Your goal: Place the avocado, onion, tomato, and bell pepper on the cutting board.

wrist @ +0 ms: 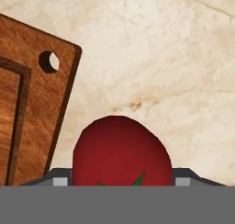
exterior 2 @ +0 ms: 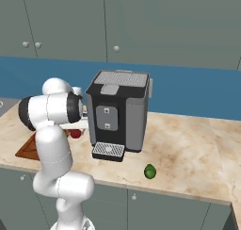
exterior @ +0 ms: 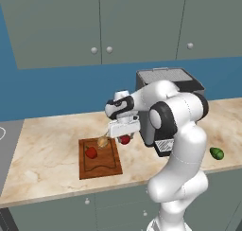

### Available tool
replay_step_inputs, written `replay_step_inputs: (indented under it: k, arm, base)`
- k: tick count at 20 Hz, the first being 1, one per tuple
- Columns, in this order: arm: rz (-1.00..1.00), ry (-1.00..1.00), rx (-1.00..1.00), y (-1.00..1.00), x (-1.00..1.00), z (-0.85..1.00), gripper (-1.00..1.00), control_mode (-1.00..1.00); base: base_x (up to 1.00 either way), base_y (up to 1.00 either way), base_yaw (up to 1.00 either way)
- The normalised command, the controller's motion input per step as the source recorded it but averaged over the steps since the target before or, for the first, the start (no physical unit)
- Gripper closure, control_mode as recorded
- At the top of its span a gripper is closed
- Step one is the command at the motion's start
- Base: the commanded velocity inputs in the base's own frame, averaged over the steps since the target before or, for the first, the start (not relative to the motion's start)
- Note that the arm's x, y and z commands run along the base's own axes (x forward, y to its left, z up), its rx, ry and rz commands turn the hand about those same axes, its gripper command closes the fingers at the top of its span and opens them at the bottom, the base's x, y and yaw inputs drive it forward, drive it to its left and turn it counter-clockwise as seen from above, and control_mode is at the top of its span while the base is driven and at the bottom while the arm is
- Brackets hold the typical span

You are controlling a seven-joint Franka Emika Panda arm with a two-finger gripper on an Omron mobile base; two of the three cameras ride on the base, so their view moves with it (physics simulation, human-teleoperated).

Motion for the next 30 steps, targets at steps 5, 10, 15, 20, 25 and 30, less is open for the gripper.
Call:
replay_step_inputs:
  k: [5,10,15,20,25,30]
  arm:
    - [0.02,-0.1,0.11,0.0,-0.39,0.88,1.0,-1.0]
    - [0.04,-0.01,0.14,0.15,-0.52,0.71,1.0,-1.0]
    - [0.04,0.0,0.11,0.44,-0.63,0.5,1.0,-1.0]
    - [0.04,0.0,0.03,0.48,-0.6,0.21,1.0,-1.0]
    - [0.01,0.0,0.0,0.5,-0.42,0.0,1.0,-1.0]
    - [0.0,0.0,0.0,0.46,-0.11,0.0,1.0,-1.0]
  base:
    - [0.0,0.0,0.0]
    - [0.0,0.0,0.0]
    - [0.0,0.0,0.0]
    - [0.0,0.0,0.0]
    - [0.0,0.0,0.0]
    - [0.0,0.0,0.0]
